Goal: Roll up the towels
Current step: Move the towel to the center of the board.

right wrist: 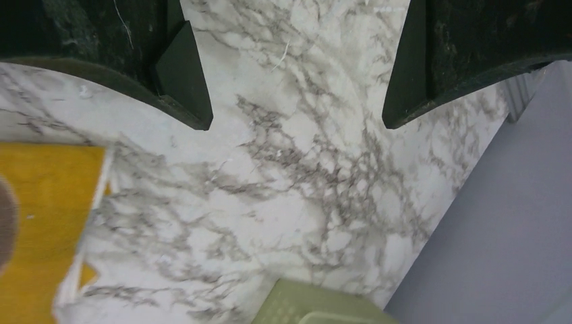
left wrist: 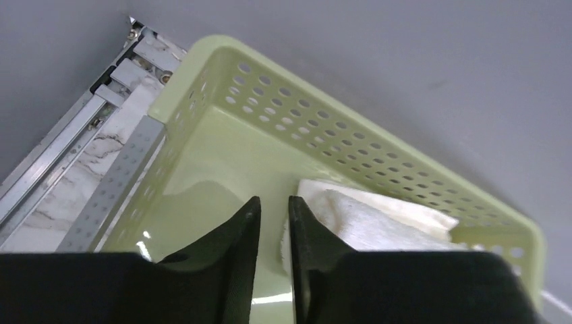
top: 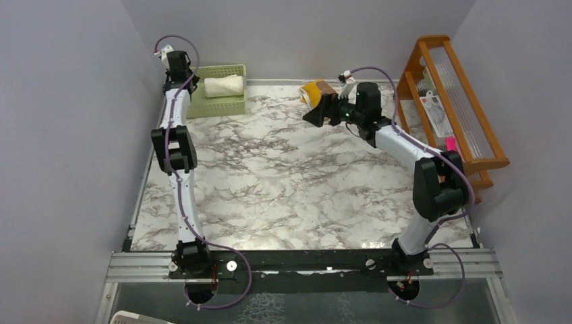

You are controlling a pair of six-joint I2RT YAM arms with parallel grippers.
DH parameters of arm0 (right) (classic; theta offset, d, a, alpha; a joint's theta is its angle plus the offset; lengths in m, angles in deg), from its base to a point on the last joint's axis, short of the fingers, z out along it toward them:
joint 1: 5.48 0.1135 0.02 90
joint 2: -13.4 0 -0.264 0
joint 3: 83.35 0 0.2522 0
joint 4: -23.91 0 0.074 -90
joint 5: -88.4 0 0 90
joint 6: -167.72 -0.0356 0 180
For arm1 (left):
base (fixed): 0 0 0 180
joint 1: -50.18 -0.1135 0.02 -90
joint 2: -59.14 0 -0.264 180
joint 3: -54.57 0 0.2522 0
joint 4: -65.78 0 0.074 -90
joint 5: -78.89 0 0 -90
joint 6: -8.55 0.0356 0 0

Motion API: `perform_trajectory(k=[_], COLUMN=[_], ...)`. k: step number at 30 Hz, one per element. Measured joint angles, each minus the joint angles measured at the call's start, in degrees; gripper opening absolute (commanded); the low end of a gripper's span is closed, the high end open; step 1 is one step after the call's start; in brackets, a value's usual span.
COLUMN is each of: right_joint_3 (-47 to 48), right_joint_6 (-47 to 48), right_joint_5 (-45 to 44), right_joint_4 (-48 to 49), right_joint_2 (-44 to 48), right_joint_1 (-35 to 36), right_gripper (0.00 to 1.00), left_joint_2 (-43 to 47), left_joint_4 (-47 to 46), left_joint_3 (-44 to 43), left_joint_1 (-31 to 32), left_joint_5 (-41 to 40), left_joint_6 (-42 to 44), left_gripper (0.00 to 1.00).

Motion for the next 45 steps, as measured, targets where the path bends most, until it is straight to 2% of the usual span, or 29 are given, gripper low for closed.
perform_trajectory(k=[2, 5, 8, 10, 12, 17, 19, 21, 22, 25, 27, 31, 34, 35, 37, 38, 42, 45], right_joint_3=[2.2, 7.5, 21.4, 29.9, 39.4, 52.1, 53.8, 54.3, 54.5, 53.5, 49.2, 36.1, 27.9, 25.2, 19.2, 15.8, 7.5, -2.7], right_joint_6=[-1.0, -1.1, 2.0, 4.3, 7.1, 13.2, 14.8, 16.7, 17.4, 17.3, 17.2, 15.6, 10.3, 7.9, 2.9, -0.4, -5.3, -5.1], right_joint_5=[-3.2, -10.8, -19.8, -22.9, -25.4, -28.5, -29.2, -29.7, -29.4, -27.0, -24.9, -18.4, -8.7, -5.6, -0.4, 1.6, 1.3, -3.6], right_joint_4=[1.2, -0.2, -6.0, -9.6, -13.5, -22.1, -24.9, -25.6, -26.3, -27.4, -27.4, -26.1, -18.7, -15.6, -9.0, -5.4, 0.5, 0.5], right_joint_2=[-1.9, -6.6, -14.4, -23.3, -30.5, -43.0, -45.7, -46.6, -46.5, -45.1, -42.0, -29.8, -18.4, -14.8, -7.6, -4.5, -0.8, 1.2], right_joint_1=[-1.4, -3.1, -3.9, -4.2, -4.1, -3.8, -3.7, -3.6, -3.7, -3.4, -2.6, 3.5, 10.0, 11.0, 9.7, 7.0, -7.8, -9.1], right_gripper=[1.00, 1.00, 0.97, 0.96, 0.92, 0.66, 0.41, 0.04, 0.01, 0.01, 0.01, 0.01, 0.01, 0.06, 0.59, 0.68, 0.81, 0.84], left_joint_2=[4.4, 14.9, 27.2, 35.6, 42.6, 54.5, 57.2, 60.1, 61.2, 65.1, 67.8, 76.4, 80.6, 81.0, 80.7, 80.2, 77.7, 75.7], left_joint_4=[-0.4, -1.4, -3.8, -6.3, -8.1, -10.6, -10.1, -8.1, -6.9, -2.2, 0.2, 3.0, 3.4, 3.7, 3.8, 3.8, 3.5, 2.6], left_joint_3=[4.2, 14.2, 25.2, 31.9, 37.2, 48.5, 52.0, 55.7, 57.1, 59.9, 60.5, 62.1, 60.9, 59.7, 57.3, 56.1, 54.2, 56.4], left_joint_1=[-0.3, -0.7, -0.7, -0.6, -0.5, -0.2, -0.1, -0.1, -0.1, -0.1, -0.1, -0.1, -0.1, -0.1, -0.1, -0.1, -0.1, -0.1], left_joint_5=[1.0, 2.9, 5.7, 8.3, 11.0, 16.4, 17.5, 18.4, 18.7, 18.9, 18.9, 18.5, 18.0, 17.8, 17.5, 17.5, 19.0, 21.9], left_joint_6=[0.7, 1.3, 1.1, 0.4, -0.2, -0.6, -0.2, 0.7, 1.2, 3.4, 4.4, 5.4, 5.4, 5.5, 5.4, 5.4, 5.3, 5.2], left_gripper=[0.43, 0.46, 0.49, 0.50, 0.50, 0.51, 0.51, 0.51, 0.51, 0.54, 0.58, 0.61, 0.63, 0.64, 0.64, 0.64, 0.65, 0.63])
